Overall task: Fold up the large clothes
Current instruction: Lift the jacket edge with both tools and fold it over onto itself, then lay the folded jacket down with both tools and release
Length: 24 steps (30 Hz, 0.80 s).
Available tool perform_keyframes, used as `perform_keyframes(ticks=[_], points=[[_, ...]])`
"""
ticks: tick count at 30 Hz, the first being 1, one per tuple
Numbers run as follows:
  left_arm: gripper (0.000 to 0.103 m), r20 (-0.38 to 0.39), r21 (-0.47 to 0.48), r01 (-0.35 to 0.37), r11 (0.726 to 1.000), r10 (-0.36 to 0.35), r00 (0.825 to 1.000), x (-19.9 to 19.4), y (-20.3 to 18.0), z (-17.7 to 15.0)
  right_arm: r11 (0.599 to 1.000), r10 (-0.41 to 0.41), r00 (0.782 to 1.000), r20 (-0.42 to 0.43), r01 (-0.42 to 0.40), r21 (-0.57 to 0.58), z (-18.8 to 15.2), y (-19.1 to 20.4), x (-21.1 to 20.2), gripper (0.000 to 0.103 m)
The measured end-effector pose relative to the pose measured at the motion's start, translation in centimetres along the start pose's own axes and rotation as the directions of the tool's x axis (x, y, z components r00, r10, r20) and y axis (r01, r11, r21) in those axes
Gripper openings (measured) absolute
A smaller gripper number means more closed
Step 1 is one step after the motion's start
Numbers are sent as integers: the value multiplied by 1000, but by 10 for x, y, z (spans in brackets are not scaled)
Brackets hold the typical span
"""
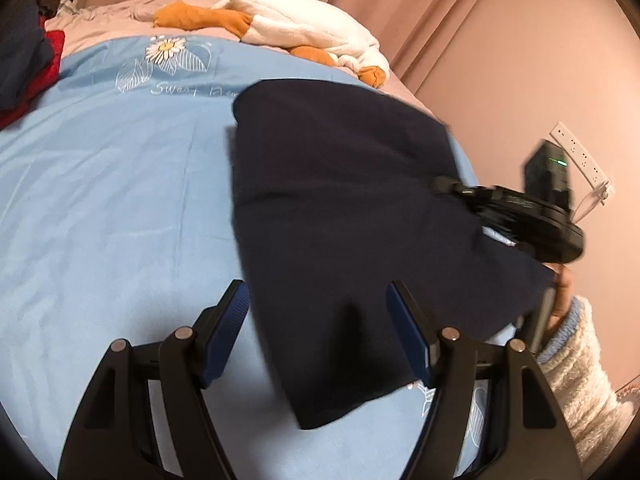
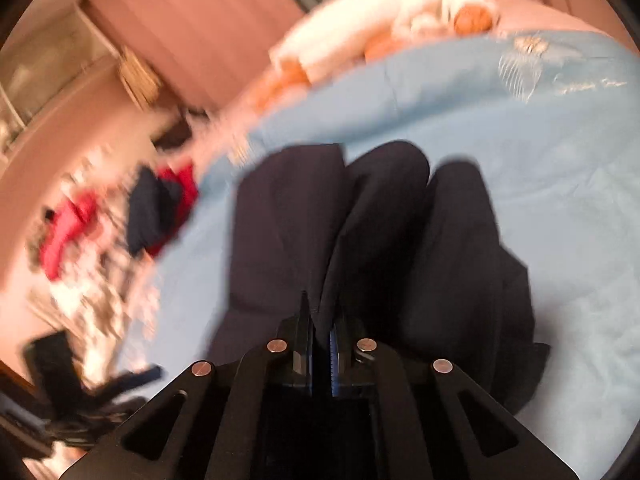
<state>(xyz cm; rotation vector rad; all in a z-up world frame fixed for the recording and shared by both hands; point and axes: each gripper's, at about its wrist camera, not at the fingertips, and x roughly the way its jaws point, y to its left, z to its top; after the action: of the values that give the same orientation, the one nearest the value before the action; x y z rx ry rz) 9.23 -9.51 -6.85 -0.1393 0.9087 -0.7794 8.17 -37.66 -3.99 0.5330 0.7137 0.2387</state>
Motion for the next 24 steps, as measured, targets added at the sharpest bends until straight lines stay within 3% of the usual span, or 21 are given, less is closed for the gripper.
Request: perform_keyframes(ticks=[3,5,7,10,14,16,19,21,22,23,24], points=[[71,-3,20,12,1000,-12,1000,2,-7,9,1000,-13,997,74,14,-19,-2,-5,-33,6],[71,-1,38,19,999,-19,1000,8,-15,14,998,-59,994,90,56,35,-4,-22,-38,6],[71,-9,54,28,998,-28,1000,17,-24,17,990,-75,994,75,66,123,-11,-54,-37,6],[69,-30,77,51,996,-49,998,36,-38,24,980,-121,993,3,119,162,-25,-81,-19,6],[60,-90,147,16,989,-2,996,70,-56,26,972,-73,997,8,69,225,-33,-97,-11,10],[56,-138,194,-32,980,59,989,88,-60,18,969,-84,996,5,81,235,-31,-95,-17,14],[56,-141,249,-63,967,100,985,95,-63,11,968,-206,978,29,200,151,-25,-72,-40,19],[56,-138,264,-61,963,100,985,93,-65,10,932,-361,926,108,362,16,-22,-38,-63,19],[56,-140,260,-57,964,96,986,92,-64,11,917,-391,909,142,399,-29,-23,-27,-71,19],[56,-141,259,-56,964,95,986,92,-64,11,914,-380,908,177,399,-81,-24,-10,-81,19],[56,-141,259,-55,964,94,986,92,-63,12,927,-331,923,196,357,-116,-26,4,-90,19]])
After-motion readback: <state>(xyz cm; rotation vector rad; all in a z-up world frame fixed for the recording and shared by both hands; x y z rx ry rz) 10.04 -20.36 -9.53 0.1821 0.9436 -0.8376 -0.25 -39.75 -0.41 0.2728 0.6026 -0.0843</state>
